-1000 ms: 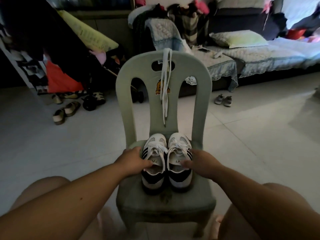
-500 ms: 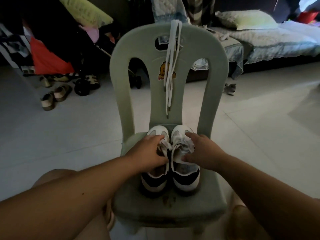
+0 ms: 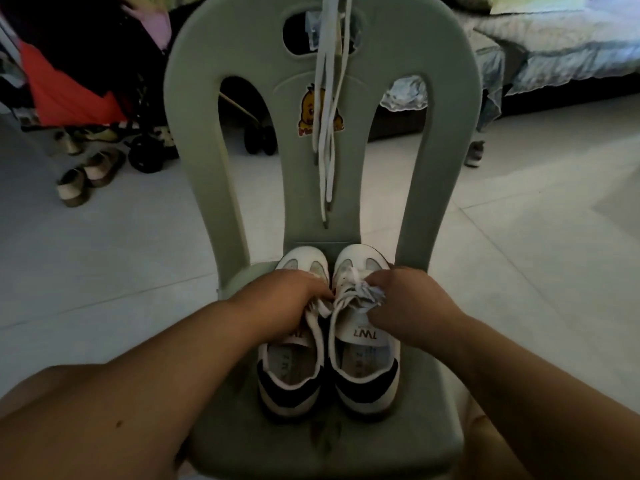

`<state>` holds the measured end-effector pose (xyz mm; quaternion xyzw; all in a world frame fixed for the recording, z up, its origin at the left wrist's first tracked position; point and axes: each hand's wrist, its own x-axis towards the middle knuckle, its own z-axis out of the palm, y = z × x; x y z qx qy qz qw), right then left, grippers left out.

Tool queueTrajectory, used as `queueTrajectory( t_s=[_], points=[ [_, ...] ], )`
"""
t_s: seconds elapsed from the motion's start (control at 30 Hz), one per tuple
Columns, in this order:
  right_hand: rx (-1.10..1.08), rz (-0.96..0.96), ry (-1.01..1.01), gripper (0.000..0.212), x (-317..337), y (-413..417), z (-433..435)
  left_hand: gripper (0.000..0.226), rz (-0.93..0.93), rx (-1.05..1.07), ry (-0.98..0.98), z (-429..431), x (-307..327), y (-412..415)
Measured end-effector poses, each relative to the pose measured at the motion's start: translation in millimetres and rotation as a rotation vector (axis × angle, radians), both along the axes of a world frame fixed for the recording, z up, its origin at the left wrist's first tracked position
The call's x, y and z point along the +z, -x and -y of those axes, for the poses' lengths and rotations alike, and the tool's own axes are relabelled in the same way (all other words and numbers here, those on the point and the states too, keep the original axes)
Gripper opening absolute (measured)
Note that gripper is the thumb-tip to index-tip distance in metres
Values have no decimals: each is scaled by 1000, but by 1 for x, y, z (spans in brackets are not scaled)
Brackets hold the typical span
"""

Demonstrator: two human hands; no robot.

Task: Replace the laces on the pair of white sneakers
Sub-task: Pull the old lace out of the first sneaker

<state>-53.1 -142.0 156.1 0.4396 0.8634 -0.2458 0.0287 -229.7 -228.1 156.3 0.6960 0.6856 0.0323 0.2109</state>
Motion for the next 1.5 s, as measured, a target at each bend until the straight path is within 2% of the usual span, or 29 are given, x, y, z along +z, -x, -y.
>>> queueTrajectory(
  t_s=[0.07,0.17,0.33,0.5,0.63,0.73,1.03,1.4,1.5],
  points=[
    [-12,-19,-23,36,0,-1,1,50,10,9,-49,6,3,-1],
    [-22,-28,-51,36,1,-2,5,53,-40,-7,-101,16,5,5],
    [-55,-79,-51,31,0,-5,8,61,-6,137,-189,38,11,27],
    [-87,-108,-29,30,2,-7,13,53,40,219,-196,50,14,31],
    [-84,-122,-36,28,4,-8,16,45,34,222,-85,49,5,19],
    [-82,-124,-39,28,5,-9,18,65,19,221,-19,51,-3,13],
    [-75,-81,-88,29,2,-9,21,58,8,332,-248,67,4,30],
    [-58,-107,-87,20,5,-15,22,53,101,179,-243,67,8,65],
    [-72,-125,-103,20,7,-18,22,55,-3,29,-157,53,19,67]
  ],
)
